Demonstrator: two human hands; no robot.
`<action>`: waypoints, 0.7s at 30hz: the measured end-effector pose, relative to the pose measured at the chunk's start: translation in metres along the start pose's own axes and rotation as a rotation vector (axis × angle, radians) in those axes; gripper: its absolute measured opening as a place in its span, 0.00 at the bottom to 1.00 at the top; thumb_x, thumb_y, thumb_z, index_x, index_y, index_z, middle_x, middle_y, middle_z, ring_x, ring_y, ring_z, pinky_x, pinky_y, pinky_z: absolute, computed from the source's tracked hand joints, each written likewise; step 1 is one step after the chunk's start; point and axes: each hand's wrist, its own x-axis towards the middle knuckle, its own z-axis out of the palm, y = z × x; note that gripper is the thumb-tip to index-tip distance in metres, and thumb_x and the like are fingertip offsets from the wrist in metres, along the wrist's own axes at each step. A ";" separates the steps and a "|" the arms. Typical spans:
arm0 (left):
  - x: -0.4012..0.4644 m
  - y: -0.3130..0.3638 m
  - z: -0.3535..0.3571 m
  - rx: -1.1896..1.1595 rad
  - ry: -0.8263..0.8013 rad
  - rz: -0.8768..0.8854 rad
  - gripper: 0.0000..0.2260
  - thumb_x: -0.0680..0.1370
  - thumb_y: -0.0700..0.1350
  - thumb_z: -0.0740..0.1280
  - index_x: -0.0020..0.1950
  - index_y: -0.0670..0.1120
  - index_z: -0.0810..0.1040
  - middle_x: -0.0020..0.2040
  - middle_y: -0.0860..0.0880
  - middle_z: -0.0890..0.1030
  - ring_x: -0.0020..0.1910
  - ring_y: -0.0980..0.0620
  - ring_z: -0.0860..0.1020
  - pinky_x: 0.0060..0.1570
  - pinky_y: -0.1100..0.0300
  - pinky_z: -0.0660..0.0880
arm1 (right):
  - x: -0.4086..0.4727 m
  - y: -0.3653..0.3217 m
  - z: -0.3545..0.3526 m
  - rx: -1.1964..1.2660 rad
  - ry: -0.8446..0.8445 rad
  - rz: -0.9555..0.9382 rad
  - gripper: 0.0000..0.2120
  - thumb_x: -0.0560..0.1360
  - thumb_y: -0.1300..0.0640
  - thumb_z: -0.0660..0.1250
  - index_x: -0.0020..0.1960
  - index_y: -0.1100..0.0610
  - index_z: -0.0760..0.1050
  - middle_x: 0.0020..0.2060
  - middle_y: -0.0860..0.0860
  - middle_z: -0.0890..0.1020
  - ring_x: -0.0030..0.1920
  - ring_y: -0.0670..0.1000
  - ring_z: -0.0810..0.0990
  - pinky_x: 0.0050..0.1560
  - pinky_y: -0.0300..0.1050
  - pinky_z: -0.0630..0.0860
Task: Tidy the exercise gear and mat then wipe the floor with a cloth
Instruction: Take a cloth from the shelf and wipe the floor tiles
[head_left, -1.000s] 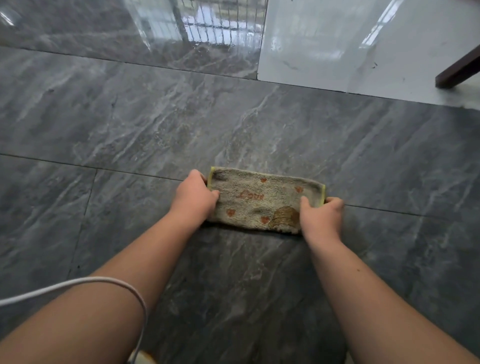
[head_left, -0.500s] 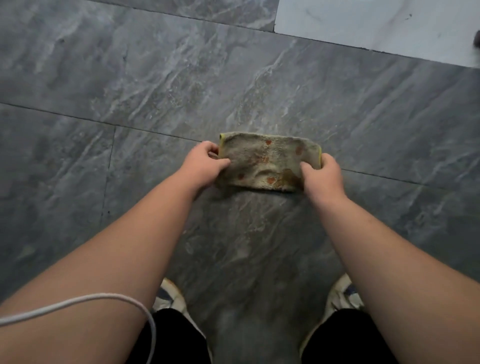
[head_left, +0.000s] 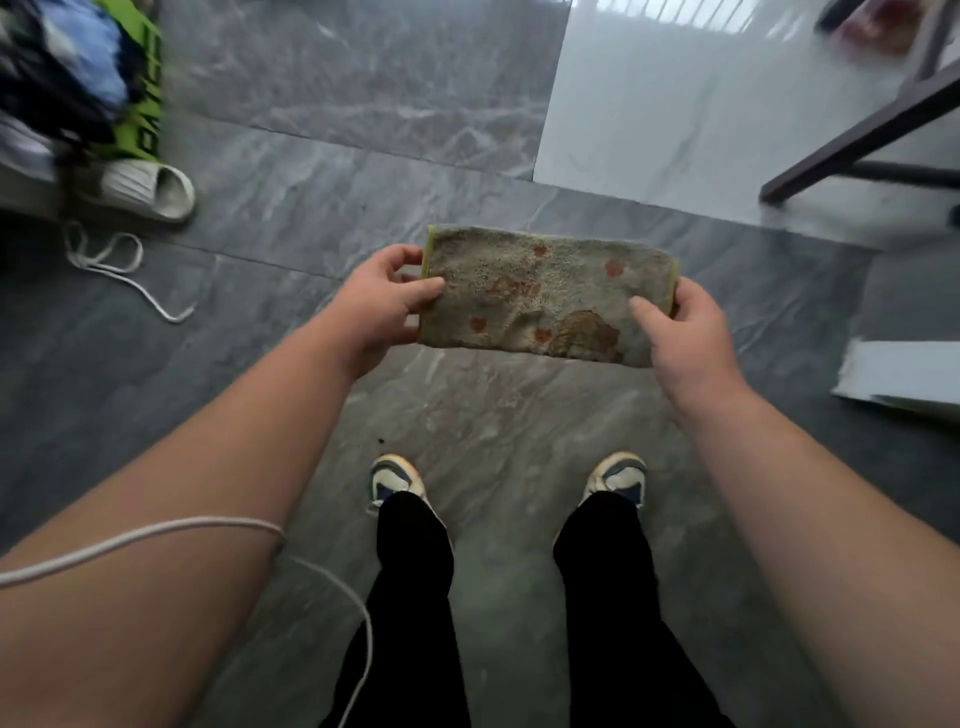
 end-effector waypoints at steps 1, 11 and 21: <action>-0.026 0.029 0.000 -0.008 0.003 0.021 0.09 0.79 0.37 0.66 0.58 0.47 0.75 0.50 0.43 0.78 0.47 0.48 0.80 0.37 0.52 0.80 | -0.016 -0.034 -0.013 0.018 -0.002 -0.015 0.12 0.74 0.54 0.68 0.56 0.55 0.79 0.51 0.54 0.85 0.52 0.54 0.84 0.56 0.58 0.80; -0.283 0.271 0.017 -0.119 -0.001 0.329 0.08 0.79 0.36 0.66 0.49 0.50 0.75 0.44 0.46 0.79 0.39 0.52 0.80 0.29 0.55 0.77 | -0.181 -0.307 -0.151 0.094 0.002 -0.210 0.12 0.71 0.46 0.69 0.53 0.45 0.80 0.51 0.50 0.85 0.52 0.54 0.84 0.55 0.62 0.80; -0.435 0.364 0.043 -0.001 -0.313 0.553 0.08 0.80 0.40 0.66 0.59 0.44 0.74 0.56 0.37 0.79 0.52 0.39 0.81 0.40 0.48 0.81 | -0.353 -0.391 -0.222 0.067 0.268 -0.453 0.07 0.73 0.48 0.67 0.50 0.43 0.79 0.47 0.47 0.85 0.48 0.48 0.84 0.55 0.59 0.81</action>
